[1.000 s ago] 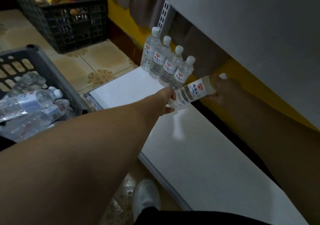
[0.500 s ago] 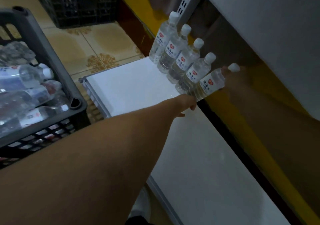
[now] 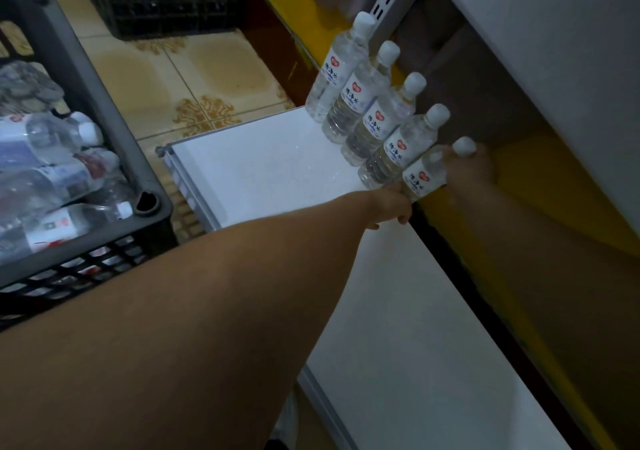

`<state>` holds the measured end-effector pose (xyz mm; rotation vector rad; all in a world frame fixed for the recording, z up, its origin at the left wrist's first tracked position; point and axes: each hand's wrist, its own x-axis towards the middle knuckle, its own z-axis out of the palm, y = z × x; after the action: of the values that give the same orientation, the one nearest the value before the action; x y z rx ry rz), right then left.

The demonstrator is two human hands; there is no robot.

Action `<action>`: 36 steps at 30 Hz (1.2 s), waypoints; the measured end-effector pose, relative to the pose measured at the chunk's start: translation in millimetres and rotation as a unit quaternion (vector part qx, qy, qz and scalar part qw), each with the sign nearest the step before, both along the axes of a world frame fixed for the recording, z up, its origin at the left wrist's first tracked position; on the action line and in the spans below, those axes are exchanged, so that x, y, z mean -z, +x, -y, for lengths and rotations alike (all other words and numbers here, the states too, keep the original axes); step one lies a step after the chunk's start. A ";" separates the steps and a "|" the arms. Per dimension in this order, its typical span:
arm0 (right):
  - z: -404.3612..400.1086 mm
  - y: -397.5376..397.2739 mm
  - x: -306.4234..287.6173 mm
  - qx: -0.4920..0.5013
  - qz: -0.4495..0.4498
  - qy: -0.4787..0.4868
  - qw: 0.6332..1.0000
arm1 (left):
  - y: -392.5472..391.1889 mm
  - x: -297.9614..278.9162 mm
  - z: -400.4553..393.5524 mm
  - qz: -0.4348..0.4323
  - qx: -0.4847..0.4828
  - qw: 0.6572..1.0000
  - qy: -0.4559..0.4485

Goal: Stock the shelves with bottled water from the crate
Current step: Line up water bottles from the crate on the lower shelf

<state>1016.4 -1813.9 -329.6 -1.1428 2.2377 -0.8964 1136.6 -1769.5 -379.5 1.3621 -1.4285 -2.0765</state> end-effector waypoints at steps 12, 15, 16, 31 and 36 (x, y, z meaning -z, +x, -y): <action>-11.9 8.8 -33.6 -0.034 -0.188 0.097 0.977 | 24.8 -34.4 -9.4 0.077 0.006 0.988 -0.131; -36.1 58.5 -59.4 -0.121 -0.322 -0.088 0.935 | 60.3 -71.6 -26.9 0.160 0.035 0.958 -0.235; -45.2 84.1 -67.4 -0.172 -0.321 -0.152 0.919 | 77.7 -83.8 -31.7 0.192 0.061 0.943 -0.263; -143.7 387.6 -65.1 -0.431 -0.079 -0.019 0.899 | 498.5 -116.9 -174.4 0.511 -0.023 0.845 -0.158; -134.2 421.7 -17.7 -0.455 -0.090 0.194 0.864 | 530.3 -64.4 -177.1 0.536 -0.083 0.826 -0.155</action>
<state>1438.1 -1679.7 -311.9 -1.8438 1.5463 0.0518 1667.0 -1592.5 -315.1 2.5208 -1.7602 -0.8017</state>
